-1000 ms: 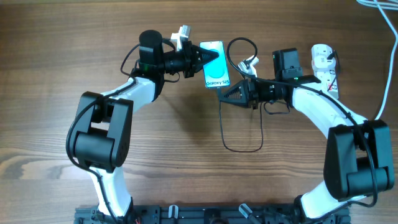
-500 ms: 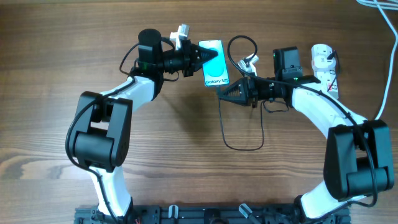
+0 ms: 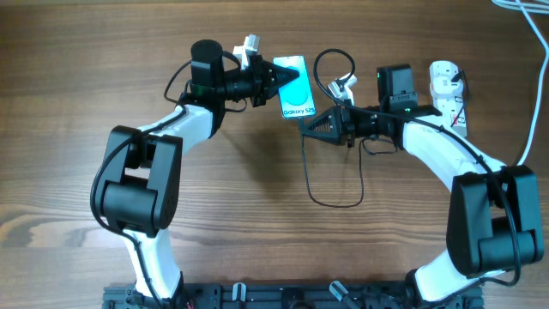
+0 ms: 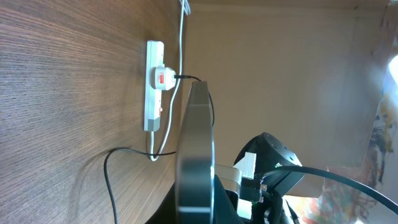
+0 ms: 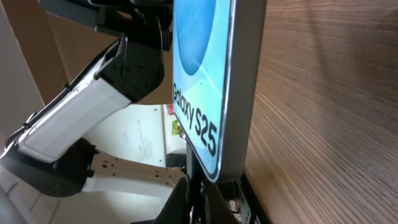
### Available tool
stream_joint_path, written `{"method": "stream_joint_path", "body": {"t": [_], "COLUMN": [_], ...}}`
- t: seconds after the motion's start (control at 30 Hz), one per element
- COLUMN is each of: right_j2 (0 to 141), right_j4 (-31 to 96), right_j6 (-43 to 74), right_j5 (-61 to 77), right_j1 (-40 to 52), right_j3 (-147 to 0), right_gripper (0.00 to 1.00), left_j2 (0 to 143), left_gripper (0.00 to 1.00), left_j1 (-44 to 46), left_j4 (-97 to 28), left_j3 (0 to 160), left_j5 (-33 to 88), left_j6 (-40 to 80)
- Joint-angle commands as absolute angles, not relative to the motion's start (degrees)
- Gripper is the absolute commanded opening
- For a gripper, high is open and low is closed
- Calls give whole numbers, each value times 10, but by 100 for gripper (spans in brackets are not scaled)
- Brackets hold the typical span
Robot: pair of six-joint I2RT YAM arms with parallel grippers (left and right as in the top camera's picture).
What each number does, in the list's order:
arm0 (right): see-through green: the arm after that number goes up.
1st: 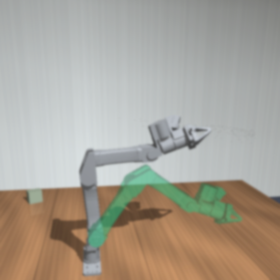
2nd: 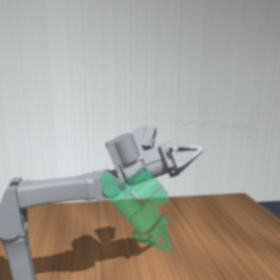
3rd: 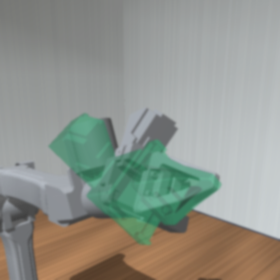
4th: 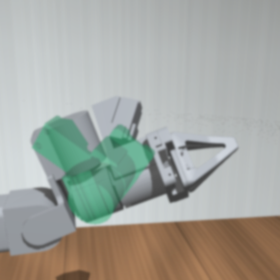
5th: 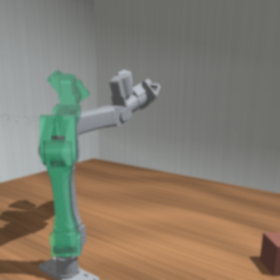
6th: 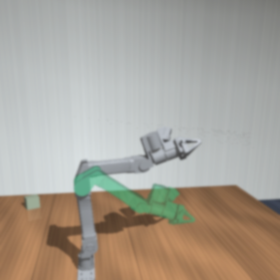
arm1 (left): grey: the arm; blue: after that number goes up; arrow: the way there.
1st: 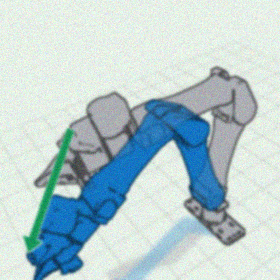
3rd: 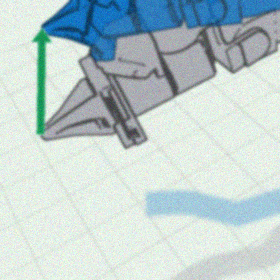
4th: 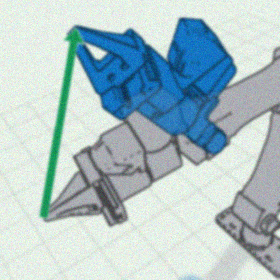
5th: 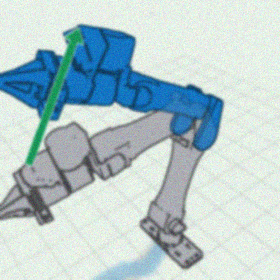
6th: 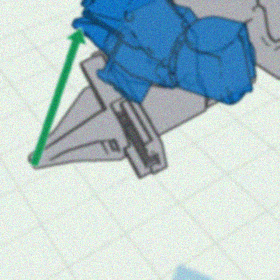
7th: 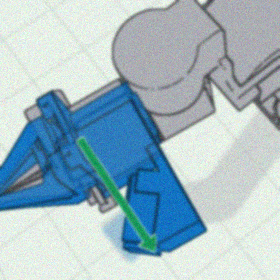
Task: Plug charger to phone and switch on socket
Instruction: 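Press the plug further into the port, holding phone with left gripper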
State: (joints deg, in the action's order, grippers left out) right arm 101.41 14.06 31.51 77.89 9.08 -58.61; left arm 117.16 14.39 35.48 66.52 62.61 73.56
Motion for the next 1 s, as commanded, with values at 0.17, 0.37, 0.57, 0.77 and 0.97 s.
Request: {"method": "stream_joint_path", "body": {"t": [0.17,0.37,0.57,0.77,0.97], "right_j2": [1007,1007,1006,972,871], "right_j4": [97,94,109,261,389], "right_j6": [332,334,318,158,52], "right_j5": [660,660,699,686,578], "right_j1": [80,80,80,58,-2], "right_j3": [-603,-603,-603,-602,-603], "right_gripper": [4,4,4,46,75], "left_j2": [1170,1170,1170,1170,1170], "left_gripper": [4,4,4,4,4], "left_j1": [192,192,191,176,162], "left_j4": [349,349,349,349,349], "left_j3": [661,661,661,661,661], "left_j5": [772,771,766,755,747], "left_j6": [740,739,739,737,736]}}
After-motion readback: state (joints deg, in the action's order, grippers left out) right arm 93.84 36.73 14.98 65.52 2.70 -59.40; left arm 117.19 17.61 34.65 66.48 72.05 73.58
